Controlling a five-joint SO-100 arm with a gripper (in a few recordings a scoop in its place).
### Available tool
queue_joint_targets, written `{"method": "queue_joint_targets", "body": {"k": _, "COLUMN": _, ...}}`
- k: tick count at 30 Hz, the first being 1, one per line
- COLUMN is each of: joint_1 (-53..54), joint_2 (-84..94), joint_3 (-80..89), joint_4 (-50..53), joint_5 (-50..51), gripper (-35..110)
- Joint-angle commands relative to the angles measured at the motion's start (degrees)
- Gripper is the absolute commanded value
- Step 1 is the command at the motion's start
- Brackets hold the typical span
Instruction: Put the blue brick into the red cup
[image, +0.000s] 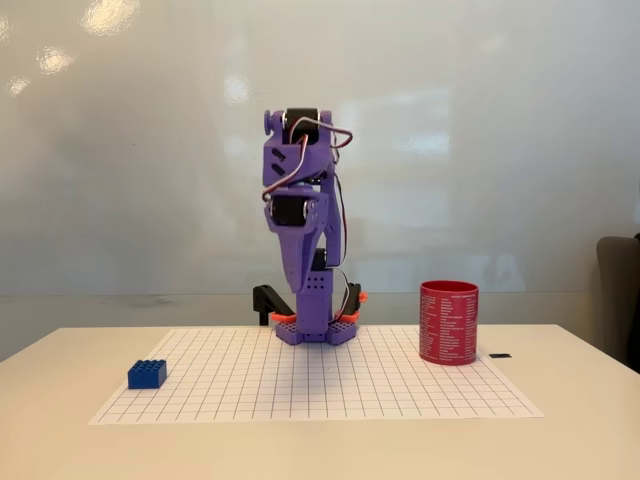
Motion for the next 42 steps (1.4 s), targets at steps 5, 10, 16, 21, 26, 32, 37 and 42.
{"method": "queue_joint_targets", "body": {"k": 5, "joint_1": 5.27, "joint_2": -10.20, "joint_3": -10.02, "joint_4": -0.97, "joint_5": -3.43, "gripper": 0}}
{"method": "queue_joint_targets", "body": {"k": 10, "joint_1": 13.45, "joint_2": -14.33, "joint_3": -10.55, "joint_4": -3.52, "joint_5": -0.62, "gripper": 0}}
{"method": "queue_joint_targets", "body": {"k": 16, "joint_1": 22.76, "joint_2": -15.64, "joint_3": -8.44, "joint_4": -4.13, "joint_5": 11.43, "gripper": 0}}
{"method": "queue_joint_targets", "body": {"k": 21, "joint_1": 25.84, "joint_2": -13.97, "joint_3": -5.36, "joint_4": -6.06, "joint_5": 26.37, "gripper": 0}}
{"method": "queue_joint_targets", "body": {"k": 26, "joint_1": 29.79, "joint_2": -10.11, "joint_3": 0.26, "joint_4": -15.82, "joint_5": 35.24, "gripper": 0}}
{"method": "queue_joint_targets", "body": {"k": 32, "joint_1": 34.37, "joint_2": -8.26, "joint_3": 8.61, "joint_4": -25.40, "joint_5": 40.87, "gripper": 0}}
{"method": "queue_joint_targets", "body": {"k": 37, "joint_1": 36.12, "joint_2": -8.35, "joint_3": 8.00, "joint_4": -25.84, "joint_5": 39.20, "gripper": 0}}
{"method": "queue_joint_targets", "body": {"k": 42, "joint_1": 38.76, "joint_2": -10.81, "joint_3": 2.37, "joint_4": -23.73, "joint_5": 36.91, "gripper": 0}}
